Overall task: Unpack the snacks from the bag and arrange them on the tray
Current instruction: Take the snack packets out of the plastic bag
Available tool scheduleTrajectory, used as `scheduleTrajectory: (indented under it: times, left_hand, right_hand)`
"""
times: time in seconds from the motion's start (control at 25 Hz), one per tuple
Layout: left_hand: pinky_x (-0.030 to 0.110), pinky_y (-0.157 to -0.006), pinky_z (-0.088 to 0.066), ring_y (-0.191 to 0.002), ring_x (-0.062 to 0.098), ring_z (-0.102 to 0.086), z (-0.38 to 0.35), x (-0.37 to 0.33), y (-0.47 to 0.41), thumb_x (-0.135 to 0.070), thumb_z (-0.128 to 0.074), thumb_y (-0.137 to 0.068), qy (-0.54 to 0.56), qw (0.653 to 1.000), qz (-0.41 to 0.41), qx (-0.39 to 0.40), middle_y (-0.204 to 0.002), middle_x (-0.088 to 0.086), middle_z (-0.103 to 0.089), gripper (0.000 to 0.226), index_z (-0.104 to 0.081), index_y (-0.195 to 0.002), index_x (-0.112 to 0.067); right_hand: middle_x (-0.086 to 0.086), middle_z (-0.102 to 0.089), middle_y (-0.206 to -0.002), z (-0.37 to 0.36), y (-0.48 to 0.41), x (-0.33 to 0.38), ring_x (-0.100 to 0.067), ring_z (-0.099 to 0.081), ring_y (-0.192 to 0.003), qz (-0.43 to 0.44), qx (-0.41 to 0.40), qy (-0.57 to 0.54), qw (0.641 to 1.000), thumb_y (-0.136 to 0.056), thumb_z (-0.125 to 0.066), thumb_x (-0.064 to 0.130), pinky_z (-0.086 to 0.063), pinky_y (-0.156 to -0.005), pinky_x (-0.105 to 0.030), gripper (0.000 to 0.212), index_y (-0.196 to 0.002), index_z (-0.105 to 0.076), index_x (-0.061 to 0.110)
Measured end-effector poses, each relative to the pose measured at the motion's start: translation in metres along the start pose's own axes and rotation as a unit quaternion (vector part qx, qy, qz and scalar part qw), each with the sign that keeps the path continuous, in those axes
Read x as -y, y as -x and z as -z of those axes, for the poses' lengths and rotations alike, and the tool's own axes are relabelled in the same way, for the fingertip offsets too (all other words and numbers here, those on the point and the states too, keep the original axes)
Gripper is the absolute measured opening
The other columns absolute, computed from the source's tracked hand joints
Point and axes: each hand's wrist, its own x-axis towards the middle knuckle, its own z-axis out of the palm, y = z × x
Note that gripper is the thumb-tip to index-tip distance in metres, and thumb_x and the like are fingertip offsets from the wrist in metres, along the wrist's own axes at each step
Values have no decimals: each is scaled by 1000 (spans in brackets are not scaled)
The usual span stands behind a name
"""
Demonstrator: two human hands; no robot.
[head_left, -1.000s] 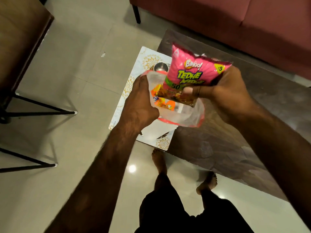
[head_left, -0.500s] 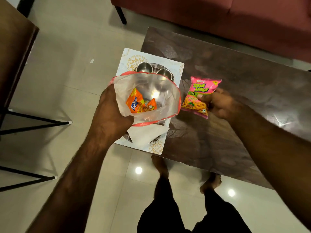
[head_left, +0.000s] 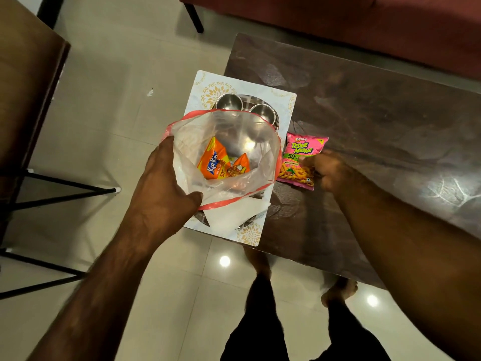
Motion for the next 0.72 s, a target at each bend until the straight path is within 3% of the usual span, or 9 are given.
scheduleTrajectory:
  times: [0.12,0.2,0.24,0.32,0.4,0.48,0.56,0.64,0.72]
  left_hand:
    - [27,-89,-40,-109,10,-47,-1,-5,1,-11,-88,-71,10,1000,-16,8,-148,-1,-45,101,-30,-152,-25]
    - [25,-87,-41,-109,15,-51,-2,-8,2,-9,-87,-71,15,1000,-24,12,-144,-4,-45,101,-29,-153,-24]
    - [22,-84,-40,-106,17,-52,-3,-10,2,-8,-86,-71,16,999,-32,11,-139,-7,-45,100,-30,-153,-23]
    - [7,-74,-36,-95,10,-50,-3,-12,3,-8,-87,-72,20,999,-50,6,-127,-13,-41,98,-32,-152,-21]
    - [-1,-66,-34,-92,2,-46,-3,-14,4,-11,-87,-72,32,998,-56,5,-122,-18,-35,96,-33,-151,-21]
    - [-2,-70,-30,-105,-3,-40,-4,-14,5,-12,-87,-72,45,998,-52,12,-123,-19,-32,99,-31,-152,-23]
    - [-1,-79,-28,-111,-8,-33,-6,-13,6,-14,-87,-71,50,997,-48,19,-127,-20,-35,102,-27,-153,-29]
    - [12,-92,-34,-119,-1,-39,-8,-12,10,-15,-85,-72,51,998,-37,24,-142,-14,-41,104,-23,-154,-31]
    - [24,-92,-39,-130,15,-48,-11,-11,13,-12,-82,-71,47,998,-25,31,-155,-8,-36,108,-19,-155,-33]
  right_hand:
    - [-28,-71,-113,11,19,8,-38,-72,-92,23,-55,27,998,-85,-68,-9,-61,-80,-40,39,-124,-63,-9]
    - [-17,-70,-89,22,42,20,-25,-64,-70,94,-141,45,985,-84,-67,-9,-52,-54,-16,41,-125,-62,-6]
    - [-10,-69,-87,25,61,29,-19,-62,-71,135,-148,45,979,-85,-65,-8,-47,-48,-13,41,-126,-62,-2]
    - [-6,-73,-101,28,109,50,-14,-66,-88,225,-90,46,969,-87,-62,-8,-48,-61,-15,40,-124,-67,6]
    - [-4,-78,-96,19,167,70,-12,-70,-89,341,5,59,938,-83,-61,-9,-51,-69,-18,34,-109,-74,10]
    - [-2,-80,-86,-5,223,91,-13,-74,-82,432,130,117,885,-79,-58,-11,-57,-71,-20,38,-95,-78,17]
    - [1,-80,-91,-42,255,102,-10,-75,-85,452,195,291,820,-80,-54,-10,-60,-79,-23,45,-98,-79,22]
    - [3,-75,-114,-84,259,99,-14,-70,-104,431,190,543,695,-89,-57,3,-54,-92,-26,38,-118,-74,21]
    - [-3,-68,-120,-123,242,86,-25,-60,-114,340,198,697,600,-100,-52,14,-43,-92,-29,35,-134,-61,14]
